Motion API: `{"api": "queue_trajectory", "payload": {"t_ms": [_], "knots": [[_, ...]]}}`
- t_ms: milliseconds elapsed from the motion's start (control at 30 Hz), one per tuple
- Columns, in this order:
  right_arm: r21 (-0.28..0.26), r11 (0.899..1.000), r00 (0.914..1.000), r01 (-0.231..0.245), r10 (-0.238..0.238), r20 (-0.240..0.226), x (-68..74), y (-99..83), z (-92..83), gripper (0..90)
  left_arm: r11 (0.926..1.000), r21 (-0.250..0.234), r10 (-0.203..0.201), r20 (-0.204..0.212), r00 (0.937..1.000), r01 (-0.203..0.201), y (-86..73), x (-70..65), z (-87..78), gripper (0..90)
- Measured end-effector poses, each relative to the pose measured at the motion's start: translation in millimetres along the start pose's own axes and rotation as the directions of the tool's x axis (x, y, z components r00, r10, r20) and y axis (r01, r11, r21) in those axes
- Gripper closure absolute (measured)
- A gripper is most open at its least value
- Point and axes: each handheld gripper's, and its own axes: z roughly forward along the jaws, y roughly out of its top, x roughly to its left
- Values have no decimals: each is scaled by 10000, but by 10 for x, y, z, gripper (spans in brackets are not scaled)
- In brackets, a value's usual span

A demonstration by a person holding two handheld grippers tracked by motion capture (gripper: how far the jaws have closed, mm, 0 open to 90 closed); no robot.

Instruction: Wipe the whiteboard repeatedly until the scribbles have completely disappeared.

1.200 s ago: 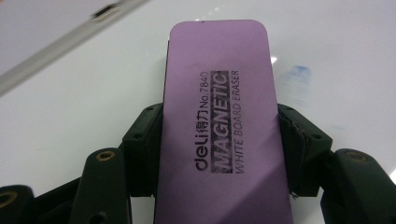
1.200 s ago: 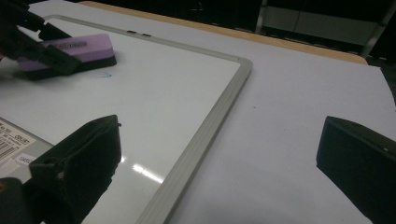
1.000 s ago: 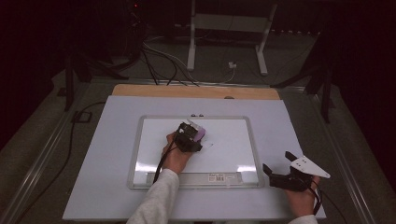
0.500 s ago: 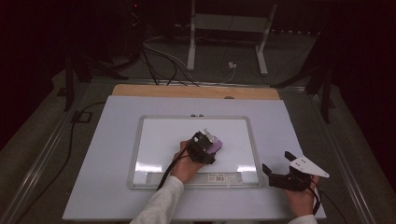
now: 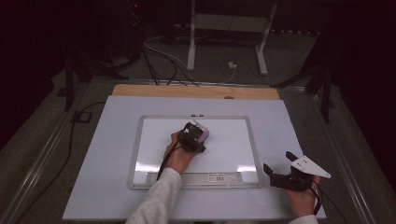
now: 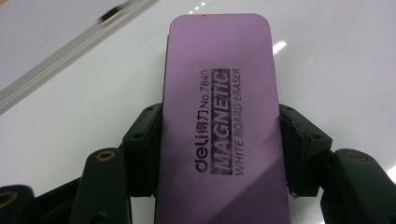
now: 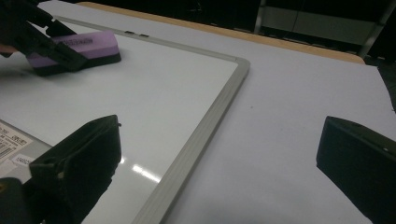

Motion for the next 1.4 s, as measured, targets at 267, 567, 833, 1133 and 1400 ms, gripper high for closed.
{"api": "queue_trajectory", "payload": {"t_ms": [267,567,833,1133,1400], "knots": [[22,10000,10000,2,-2,-26,6,1,6,0,10000,-20,-83,-160,9998,82,-13,24,-2,416],[61,9999,10000,80,-80,-54,17,2,19,0,9892,-428,1441,1161,9827,-1400,18,-416,-76,415],[51,10000,10000,59,-58,-29,14,1,12,0,9900,-472,1383,1479,9793,-1327,16,-414,-73,415],[101,9999,10000,-65,66,-47,10,-3,39,0,9999,-146,30,736,9973,-19,-44,-51,-31,415],[77,10000,10000,-52,52,-39,33,7,45,0,9973,-191,-697,368,9969,704,-103,105,-49,416]]}}
